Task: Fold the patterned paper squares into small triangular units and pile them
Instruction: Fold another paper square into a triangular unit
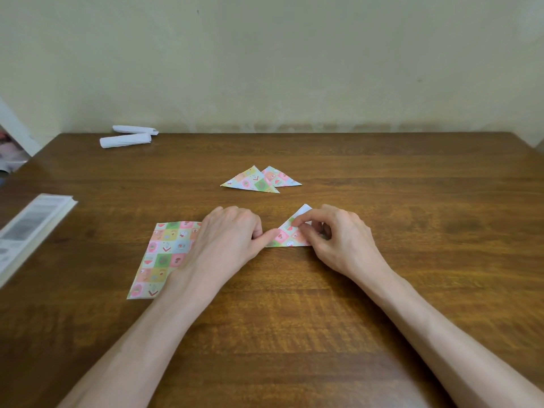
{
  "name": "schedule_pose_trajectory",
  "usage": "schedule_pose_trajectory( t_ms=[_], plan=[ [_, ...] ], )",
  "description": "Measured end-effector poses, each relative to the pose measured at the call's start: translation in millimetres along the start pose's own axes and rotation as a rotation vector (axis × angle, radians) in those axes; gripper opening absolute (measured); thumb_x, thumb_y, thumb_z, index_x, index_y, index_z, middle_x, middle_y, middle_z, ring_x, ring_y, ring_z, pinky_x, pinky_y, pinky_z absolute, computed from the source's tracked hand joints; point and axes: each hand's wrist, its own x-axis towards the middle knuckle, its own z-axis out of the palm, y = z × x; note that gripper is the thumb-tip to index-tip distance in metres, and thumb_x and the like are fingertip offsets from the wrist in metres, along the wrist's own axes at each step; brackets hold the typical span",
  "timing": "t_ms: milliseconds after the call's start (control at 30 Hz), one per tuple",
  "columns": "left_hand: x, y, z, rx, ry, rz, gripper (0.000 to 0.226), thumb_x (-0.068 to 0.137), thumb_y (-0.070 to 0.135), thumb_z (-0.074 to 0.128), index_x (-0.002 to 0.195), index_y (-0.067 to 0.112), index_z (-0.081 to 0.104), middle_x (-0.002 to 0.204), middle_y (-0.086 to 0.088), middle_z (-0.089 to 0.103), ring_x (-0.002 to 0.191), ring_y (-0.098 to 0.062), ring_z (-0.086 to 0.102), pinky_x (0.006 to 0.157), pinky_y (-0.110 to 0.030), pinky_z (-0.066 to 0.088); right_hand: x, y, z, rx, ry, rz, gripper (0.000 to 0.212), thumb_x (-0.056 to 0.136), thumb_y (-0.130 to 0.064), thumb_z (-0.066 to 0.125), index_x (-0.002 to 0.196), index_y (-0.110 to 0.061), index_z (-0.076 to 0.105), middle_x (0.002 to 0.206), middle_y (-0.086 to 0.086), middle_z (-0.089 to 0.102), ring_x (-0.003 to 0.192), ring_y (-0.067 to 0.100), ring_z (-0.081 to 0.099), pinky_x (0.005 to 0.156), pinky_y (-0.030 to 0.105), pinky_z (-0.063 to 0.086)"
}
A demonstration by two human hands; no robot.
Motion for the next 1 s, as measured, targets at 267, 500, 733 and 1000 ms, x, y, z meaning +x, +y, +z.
schedule_pose_trajectory(
  t_ms=[267, 500, 733, 1000],
  plan=[
    [0, -5, -1, -0.009, 0.023, -0.008, 0.054, 0.088, 0.077, 0.053, 0.066, 0.027, 0.057, 0.073, 0.013, 0.056, 0.077, -0.011, 0.056, 0.073, -0.029, 0.036, -2, -2, 0, -0.03, -0.01, 0.0, 0.016, 0.101, -0.038, 0.06, 0.107, -0.049, 0.071, 0.089, -0.011, 0.05, 0.083, 0.007, 0.054, 0.064, 0.03, 0.037],
    [0, -7, 1, -0.255, 0.016, 0.145, 0.016, 0.091, 0.05, 0.071, 0.086, 0.04, 0.06, 0.082, 0.015, 0.05, 0.082, -0.005, 0.048, 0.07, -0.021, 0.034, -4, -4, 1, -0.045, -0.007, -0.018, 0.021, 0.101, -0.036, 0.06, 0.106, -0.054, 0.071, 0.094, -0.011, 0.043, 0.08, 0.006, 0.052, 0.057, 0.024, 0.032],
    [2, -29, 0, -0.395, -0.085, 0.219, 0.017, 0.099, 0.034, 0.066, 0.102, 0.049, 0.073, 0.099, 0.021, 0.054, 0.103, -0.004, 0.046, 0.09, -0.025, 0.034, -5, -8, 0, -0.03, 0.007, 0.01, 0.016, 0.092, -0.051, 0.059, 0.1, -0.053, 0.072, 0.093, -0.011, 0.048, 0.081, 0.004, 0.055, 0.059, 0.022, 0.033],
    [4, -32, 0, -0.436, -0.141, 0.199, 0.017, 0.087, 0.051, 0.074, 0.103, 0.052, 0.072, 0.103, 0.023, 0.055, 0.111, 0.001, 0.043, 0.092, -0.027, 0.038, -8, -8, 4, -0.08, 0.03, -0.039, 0.039, 0.08, -0.076, 0.063, 0.1, -0.043, 0.068, 0.098, -0.014, 0.049, 0.087, 0.005, 0.057, 0.071, 0.032, 0.05]
  ],
)
